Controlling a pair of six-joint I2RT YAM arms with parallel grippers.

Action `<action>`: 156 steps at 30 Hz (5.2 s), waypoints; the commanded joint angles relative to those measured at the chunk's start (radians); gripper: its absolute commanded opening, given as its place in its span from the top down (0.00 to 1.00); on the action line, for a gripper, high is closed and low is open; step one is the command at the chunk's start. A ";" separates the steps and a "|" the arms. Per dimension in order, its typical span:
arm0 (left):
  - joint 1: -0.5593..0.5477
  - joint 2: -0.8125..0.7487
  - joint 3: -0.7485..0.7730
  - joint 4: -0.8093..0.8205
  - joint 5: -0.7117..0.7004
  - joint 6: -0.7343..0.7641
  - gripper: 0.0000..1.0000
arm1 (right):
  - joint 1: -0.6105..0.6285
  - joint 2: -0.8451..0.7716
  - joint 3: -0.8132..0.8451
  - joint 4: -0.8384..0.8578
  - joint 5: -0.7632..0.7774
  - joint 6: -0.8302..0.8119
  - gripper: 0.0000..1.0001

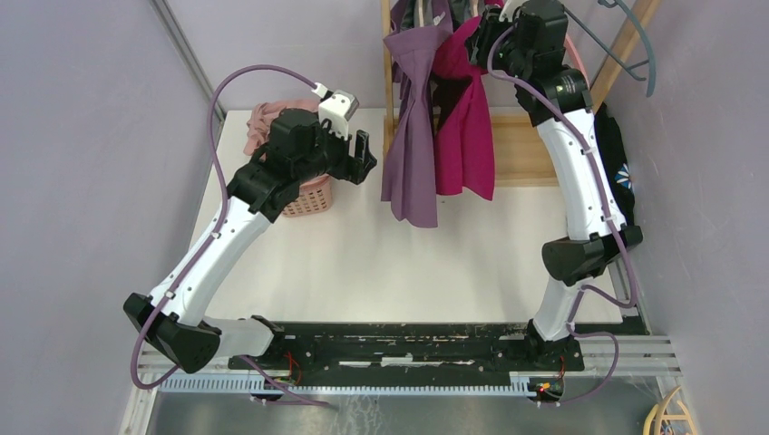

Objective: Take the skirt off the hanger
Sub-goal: Pick up the hanger from the clothesline, then remove the skirt from the hanger.

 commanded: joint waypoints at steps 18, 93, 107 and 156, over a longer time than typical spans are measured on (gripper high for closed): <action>0.009 -0.031 -0.002 0.004 -0.027 0.015 0.22 | 0.004 0.107 0.036 0.031 0.103 -0.014 0.52; 0.010 -0.026 0.034 0.109 0.122 -0.005 0.25 | 0.009 -0.782 -0.589 -0.203 -0.150 -0.269 0.99; 0.010 0.013 0.260 0.261 0.381 -0.169 0.26 | 0.009 -0.843 -0.446 -0.356 -0.427 -0.266 0.99; 0.025 0.083 0.398 0.125 0.043 0.033 0.97 | 0.010 -0.839 -0.566 -0.271 -0.611 -0.189 0.99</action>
